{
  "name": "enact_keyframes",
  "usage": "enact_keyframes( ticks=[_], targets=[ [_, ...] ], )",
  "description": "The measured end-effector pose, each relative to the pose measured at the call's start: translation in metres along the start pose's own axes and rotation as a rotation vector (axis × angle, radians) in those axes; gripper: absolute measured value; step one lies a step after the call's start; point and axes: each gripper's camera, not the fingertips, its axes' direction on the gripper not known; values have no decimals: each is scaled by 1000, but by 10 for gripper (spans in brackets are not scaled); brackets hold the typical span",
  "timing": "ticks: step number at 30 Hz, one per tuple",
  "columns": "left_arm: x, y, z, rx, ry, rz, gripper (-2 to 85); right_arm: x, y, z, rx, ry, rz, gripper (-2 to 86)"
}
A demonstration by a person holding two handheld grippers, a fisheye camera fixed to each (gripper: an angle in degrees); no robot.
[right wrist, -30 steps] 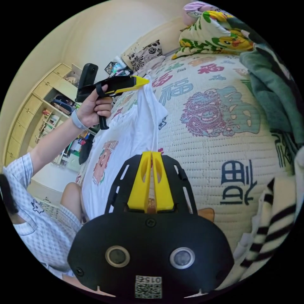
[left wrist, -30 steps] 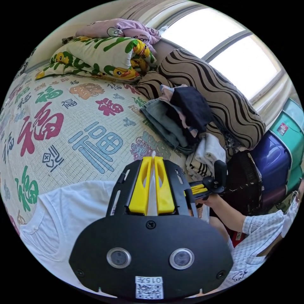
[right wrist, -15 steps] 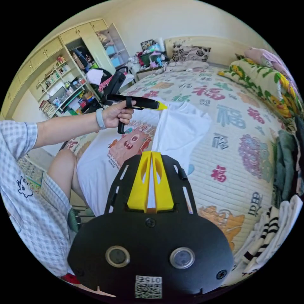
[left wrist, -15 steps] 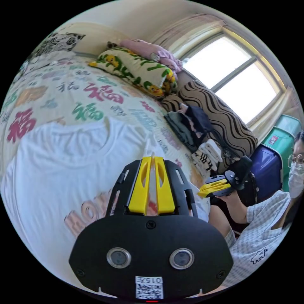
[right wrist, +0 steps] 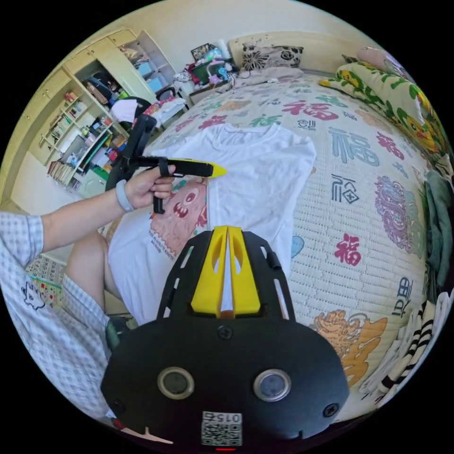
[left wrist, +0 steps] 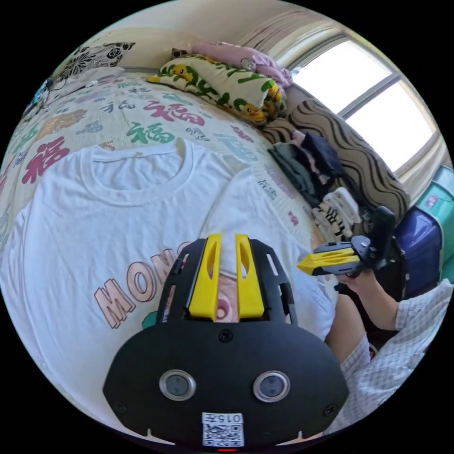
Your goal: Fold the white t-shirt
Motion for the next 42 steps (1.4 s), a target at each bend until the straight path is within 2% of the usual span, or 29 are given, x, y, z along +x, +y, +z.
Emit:
enact_keyframes(
  ticks=[3,7,10,12,14,18,20,22,25,28,32,36,42],
  targets=[
    [-16,26,-16,8,-32,-4,10,-8,-14,47,-194,34,-10,-4],
    [-41,76,-69,49,-45,-62,15,-17,-19,64,-213,61,14,-5],
    [-64,135,-139,192,-29,-176,33,-22,-26,66,-195,57,49,-5],
    [-82,180,-184,300,-86,-282,48,-29,-36,66,-174,46,52,-5],
    [-112,244,-238,433,-229,-462,58,-40,-53,68,-150,12,35,-5],
    [-159,320,-280,488,-384,-627,66,-81,-118,90,-99,-82,-74,-5],
    [-191,358,-289,578,-238,-753,73,-104,-152,108,-91,-111,-119,-5],
    [-212,369,-290,625,-124,-788,80,-140,-200,140,-97,-154,-196,-4],
    [-233,367,-281,556,-86,-775,77,-186,-259,184,-110,-143,-274,-1],
    [-236,381,-283,532,-106,-791,17,-224,-313,229,-130,-150,-293,8],
    [-237,435,-294,681,86,-936,-3,-259,-369,283,-162,-139,-264,61],
    [-238,449,-296,661,111,-979,-6,-298,-420,359,-325,-61,-276,122],
    [-239,461,-302,665,136,-1007,-6,-327,-447,430,-445,191,-305,102]
  ],
)
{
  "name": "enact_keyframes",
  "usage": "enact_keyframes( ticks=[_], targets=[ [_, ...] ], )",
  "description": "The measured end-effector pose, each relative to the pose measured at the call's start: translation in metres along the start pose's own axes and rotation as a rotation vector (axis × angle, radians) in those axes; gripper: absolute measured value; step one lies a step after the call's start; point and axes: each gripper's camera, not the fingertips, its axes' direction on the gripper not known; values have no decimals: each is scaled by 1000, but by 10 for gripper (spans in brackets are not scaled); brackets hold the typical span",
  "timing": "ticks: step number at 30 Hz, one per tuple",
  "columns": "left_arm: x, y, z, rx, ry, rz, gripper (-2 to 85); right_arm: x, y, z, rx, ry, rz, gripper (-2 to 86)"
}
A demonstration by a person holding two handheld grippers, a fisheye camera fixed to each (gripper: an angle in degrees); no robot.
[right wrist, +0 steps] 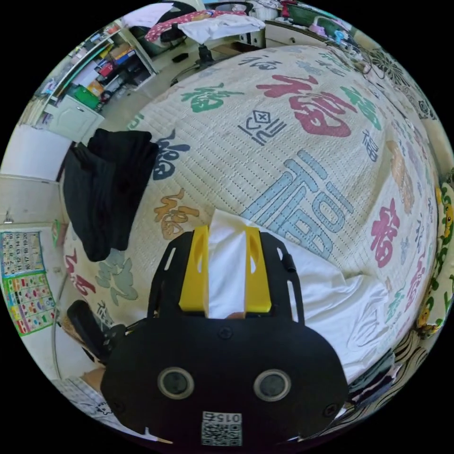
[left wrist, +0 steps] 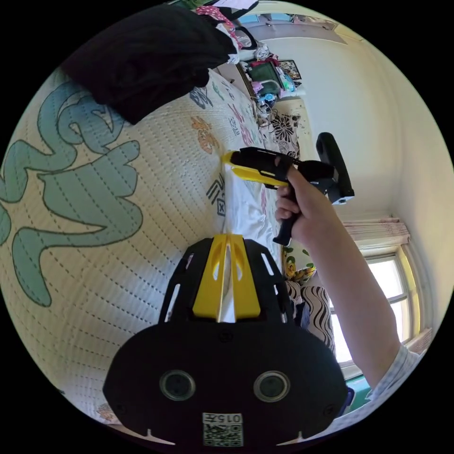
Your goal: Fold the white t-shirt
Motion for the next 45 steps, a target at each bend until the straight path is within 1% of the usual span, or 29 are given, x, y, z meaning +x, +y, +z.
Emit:
enact_keyframes(
  ticks=[1,3,4,5,6,8,9,11,12,13,15,16,17,19,20,22,25,28,30,32,34,35,36,38,39,41,42,45],
  targets=[
    [2,0,-3,2,-6,8,-6,-1,-3,0,7,26,-10,63],
    [18,1,-10,19,-72,103,-6,2,-3,-5,30,50,-7,19],
    [37,4,-13,35,-136,209,-6,8,0,-13,61,36,-8,4],
    [57,9,-13,46,-188,321,-6,13,2,-19,81,13,-10,1],
    [67,12,-13,50,-210,375,-6,24,10,-32,131,-35,3,-4],
    [98,25,-7,47,-256,553,-6,46,29,-55,227,-107,31,-6],
    [104,29,-5,42,-258,592,-5,63,46,-71,289,-153,54,-7],
    [129,47,8,-10,-241,744,-5,92,77,-92,373,-212,96,-8],
    [135,52,12,-31,-240,784,-5,111,101,-101,419,-248,130,-7],
    [146,63,22,-84,-244,867,-4,130,126,-106,446,-274,171,-6],
    [158,79,38,-167,-249,957,-2,154,163,-103,460,-290,236,-4],
    [162,87,50,-246,-242,989,-1,168,186,-96,443,-285,274,-1],
    [162,93,64,-336,-224,985,3,174,196,-91,423,-282,289,2],
    [162,100,80,-430,-190,972,8,196,233,-69,344,-293,348,18],
    [165,104,85,-446,-182,982,11,202,241,-65,326,-300,370,23],
    [172,107,87,-422,-176,1014,15,221,267,-57,313,-315,431,51],
    [182,105,92,-340,-157,1053,16,232,286,-66,364,-313,452,63],
    [184,96,108,-296,-220,1057,11,230,289,-78,410,-260,423,62],
    [184,90,121,-362,-184,1048,8,228,288,-81,417,-263,399,59],
    [183,90,140,-539,-81,1023,4,228,287,-77,385,-319,375,53],
    [182,93,154,-677,-22,1008,2,227,290,-68,320,-402,341,31],
    [185,95,155,-678,-5,1016,0,226,292,-66,303,-416,331,26],
    [188,95,152,-644,9,1028,0,223,298,-64,268,-428,316,16],
    [204,92,137,-480,63,1079,-3,221,311,-63,221,-427,322,5],
    [207,91,135,-451,55,1083,-3,220,322,-66,221,-450,326,2],
    [208,81,139,-382,-23,1048,-4,215,336,-77,228,-465,282,1],
    [206,79,143,-388,-35,1034,-4,210,344,-86,247,-443,258,1],
    [199,71,167,-553,-40,969,-5,196,352,-104,285,-398,183,3]
  ],
)
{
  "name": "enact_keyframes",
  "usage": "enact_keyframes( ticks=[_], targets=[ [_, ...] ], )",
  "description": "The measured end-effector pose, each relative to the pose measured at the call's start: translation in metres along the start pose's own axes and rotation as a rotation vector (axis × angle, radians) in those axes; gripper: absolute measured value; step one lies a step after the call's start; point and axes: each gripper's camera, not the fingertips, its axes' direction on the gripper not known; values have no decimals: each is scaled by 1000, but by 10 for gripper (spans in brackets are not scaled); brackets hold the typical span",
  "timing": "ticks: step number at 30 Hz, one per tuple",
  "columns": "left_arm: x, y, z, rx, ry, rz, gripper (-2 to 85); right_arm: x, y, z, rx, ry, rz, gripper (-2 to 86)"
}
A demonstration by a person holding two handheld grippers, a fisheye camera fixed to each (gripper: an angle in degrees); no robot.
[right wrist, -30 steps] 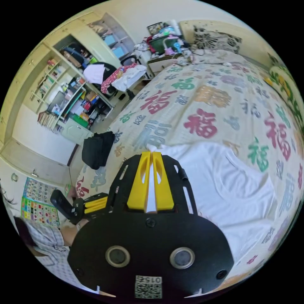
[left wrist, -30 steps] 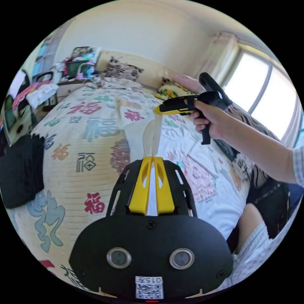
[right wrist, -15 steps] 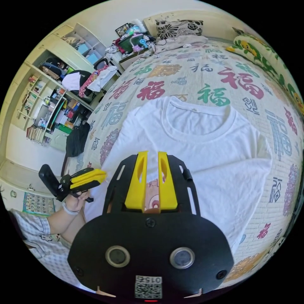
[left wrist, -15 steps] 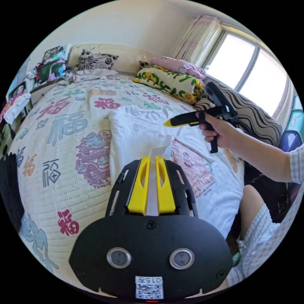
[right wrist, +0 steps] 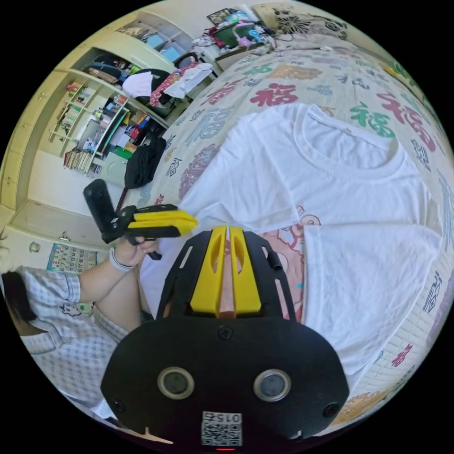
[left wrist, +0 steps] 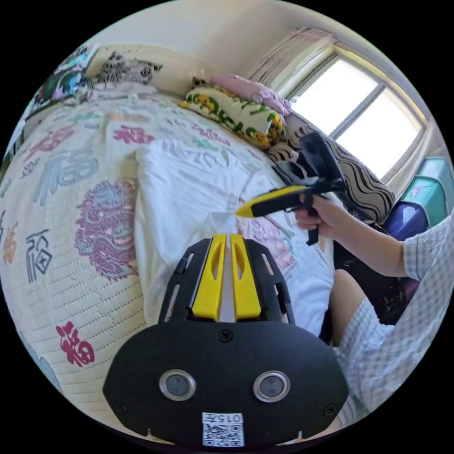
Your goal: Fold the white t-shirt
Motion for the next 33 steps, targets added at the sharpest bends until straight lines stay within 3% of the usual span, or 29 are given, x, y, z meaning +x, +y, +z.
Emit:
enact_keyframes(
  ticks=[2,5,7,11,15,18,20,23,27,33],
  targets=[
    [0,-6,17,-168,140,38,-8,-8,-1,-4,17,-9,-21,4],
    [13,-9,21,-262,209,128,-8,-16,-2,-12,58,-54,-24,5],
    [19,-13,14,-229,198,155,-8,-22,3,-8,-1,-67,-38,6],
    [9,-22,-8,29,96,34,-8,-30,31,2,-137,-34,-48,5],
    [-4,-32,13,-161,-16,3,-7,-28,73,-28,-133,-88,-38,7],
    [3,-54,-19,-157,-7,100,-4,-7,97,-77,-58,-56,3,15],
    [0,-82,-56,36,-107,116,6,14,105,-117,30,15,26,25],
    [-11,-150,-60,79,-276,171,56,54,108,-174,153,208,88,59],
    [-35,-233,-27,11,-278,121,81,103,98,-210,169,390,239,132],
    [-64,-276,51,-244,-234,0,81,141,96,-206,44,282,366,133]
  ],
)
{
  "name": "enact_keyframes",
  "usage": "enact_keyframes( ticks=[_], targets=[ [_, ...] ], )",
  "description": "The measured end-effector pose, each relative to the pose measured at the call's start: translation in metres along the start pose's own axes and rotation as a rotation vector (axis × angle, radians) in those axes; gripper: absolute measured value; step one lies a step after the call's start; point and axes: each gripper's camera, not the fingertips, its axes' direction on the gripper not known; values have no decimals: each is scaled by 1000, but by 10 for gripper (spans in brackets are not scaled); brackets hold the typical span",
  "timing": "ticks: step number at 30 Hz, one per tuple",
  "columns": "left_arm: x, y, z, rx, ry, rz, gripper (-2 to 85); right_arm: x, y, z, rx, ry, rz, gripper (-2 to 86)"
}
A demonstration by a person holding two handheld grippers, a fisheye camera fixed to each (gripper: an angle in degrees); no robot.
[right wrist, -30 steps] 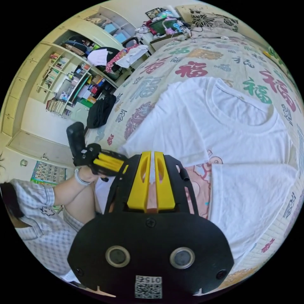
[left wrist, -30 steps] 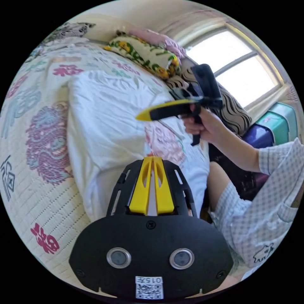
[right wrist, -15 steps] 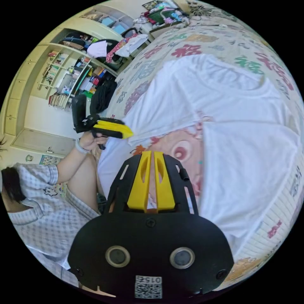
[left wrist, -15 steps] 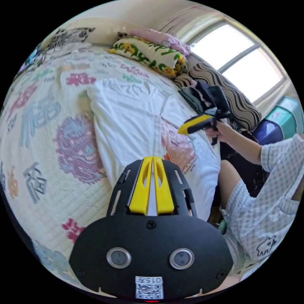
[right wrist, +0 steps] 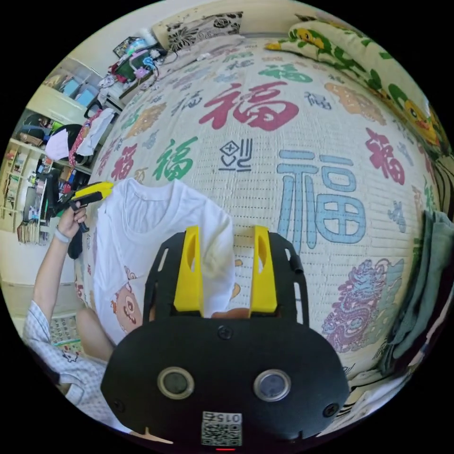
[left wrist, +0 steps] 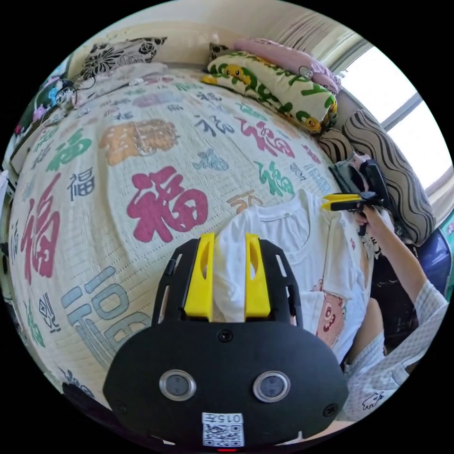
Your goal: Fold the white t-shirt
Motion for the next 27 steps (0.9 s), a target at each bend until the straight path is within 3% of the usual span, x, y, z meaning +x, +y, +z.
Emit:
enact_keyframes(
  ticks=[3,6,12,20,27],
  targets=[
    [13,0,7,-49,-48,30,39,-4,16,-7,-16,134,-62,76],
    [23,-1,-4,-93,-38,26,18,-7,34,-17,-82,81,-156,4],
    [75,39,-88,103,-66,130,7,-12,101,-85,37,22,-172,-7],
    [188,208,-195,236,-21,316,6,-35,285,-182,155,-154,-280,-8],
    [277,357,-195,142,-25,392,5,-62,471,-190,98,-203,-326,-7]
  ],
)
